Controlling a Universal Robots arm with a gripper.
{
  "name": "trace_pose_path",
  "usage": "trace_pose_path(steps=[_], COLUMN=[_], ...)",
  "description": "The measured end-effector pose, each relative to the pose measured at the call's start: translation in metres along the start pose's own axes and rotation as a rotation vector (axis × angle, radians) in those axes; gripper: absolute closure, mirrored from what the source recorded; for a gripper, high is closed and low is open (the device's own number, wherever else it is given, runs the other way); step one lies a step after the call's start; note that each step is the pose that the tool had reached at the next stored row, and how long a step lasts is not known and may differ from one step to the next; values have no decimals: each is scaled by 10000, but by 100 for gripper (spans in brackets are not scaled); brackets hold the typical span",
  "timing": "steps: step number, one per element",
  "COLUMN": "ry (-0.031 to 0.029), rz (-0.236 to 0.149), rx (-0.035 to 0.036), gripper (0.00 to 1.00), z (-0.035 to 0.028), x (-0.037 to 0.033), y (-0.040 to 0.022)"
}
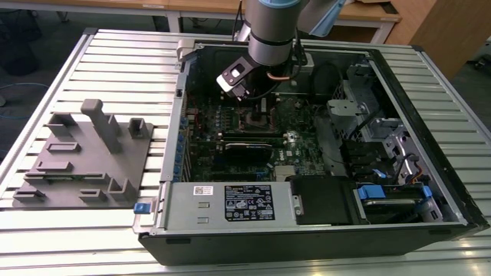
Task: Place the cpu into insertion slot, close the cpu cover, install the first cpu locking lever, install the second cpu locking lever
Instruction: 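Place the cpu into insertion slot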
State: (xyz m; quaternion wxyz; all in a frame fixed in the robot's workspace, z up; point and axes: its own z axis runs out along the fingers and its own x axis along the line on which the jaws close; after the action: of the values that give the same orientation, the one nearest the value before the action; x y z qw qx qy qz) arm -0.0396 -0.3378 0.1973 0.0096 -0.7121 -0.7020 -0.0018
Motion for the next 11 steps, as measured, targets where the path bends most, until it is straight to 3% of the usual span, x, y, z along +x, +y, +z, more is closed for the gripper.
trace_pose_path(steps=[7, 9, 11], ry=[2, 37, 12], rz=[0, 0, 1], rx=[-2, -21, -7], gripper=[89, 89, 89], z=[-2, -22, -76], x=[-1, 6, 4], y=[0, 3, 0])
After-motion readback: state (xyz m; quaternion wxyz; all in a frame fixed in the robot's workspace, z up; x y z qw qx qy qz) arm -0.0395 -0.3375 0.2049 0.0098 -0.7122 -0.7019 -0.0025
